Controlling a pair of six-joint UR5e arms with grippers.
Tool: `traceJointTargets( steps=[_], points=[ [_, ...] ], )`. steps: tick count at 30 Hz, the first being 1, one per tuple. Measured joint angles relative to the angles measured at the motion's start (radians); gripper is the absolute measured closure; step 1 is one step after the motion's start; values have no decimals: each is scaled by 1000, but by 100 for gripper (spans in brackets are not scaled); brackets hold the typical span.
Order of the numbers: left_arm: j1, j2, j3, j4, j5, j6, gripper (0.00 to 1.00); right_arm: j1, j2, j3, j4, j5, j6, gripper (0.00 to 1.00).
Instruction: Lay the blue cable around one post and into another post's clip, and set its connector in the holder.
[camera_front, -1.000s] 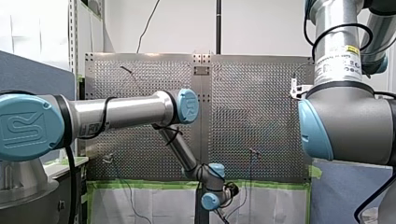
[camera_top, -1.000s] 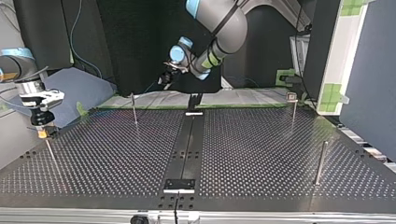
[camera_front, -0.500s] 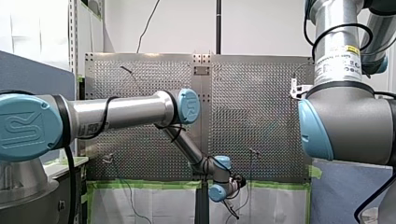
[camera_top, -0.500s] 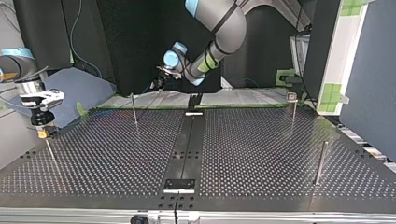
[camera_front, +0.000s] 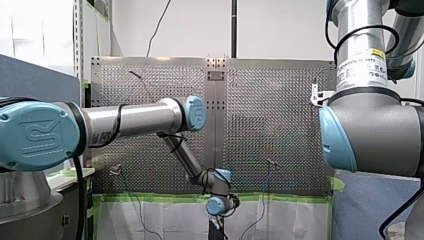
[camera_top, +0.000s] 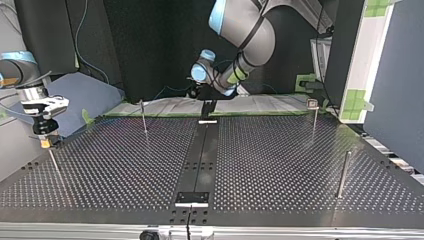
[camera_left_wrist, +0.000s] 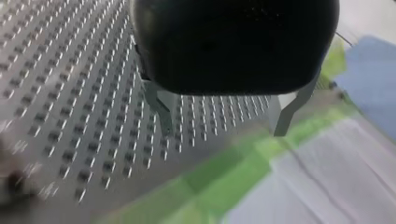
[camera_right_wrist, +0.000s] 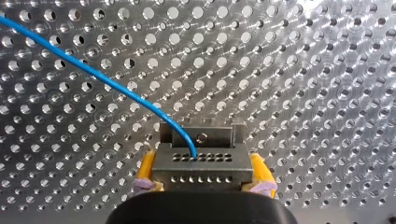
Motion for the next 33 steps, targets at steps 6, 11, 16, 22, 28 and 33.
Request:
traceJointTargets(
  steps=[6, 11, 16, 22, 28, 33],
  points=[
    [0, 11, -57, -57, 51, 56, 0, 0, 0, 0, 0, 0, 0, 100],
    [-41, 43, -101, -87, 97, 102, 0, 0, 0, 0, 0, 0, 0, 100],
    [-86, 81, -107, -84, 142, 147, 0, 0, 0, 0, 0, 0, 0, 100],
    [-140, 92, -74, -55, 199, 167, 0, 0, 0, 0, 0, 0, 0, 100],
    [-163, 92, -75, 2, 209, 117, 0, 0, 0, 0, 0, 0, 0, 100],
    [-163, 92, -93, 48, 173, 72, 0, 0, 0, 0, 0, 0, 0, 100]
  ],
)
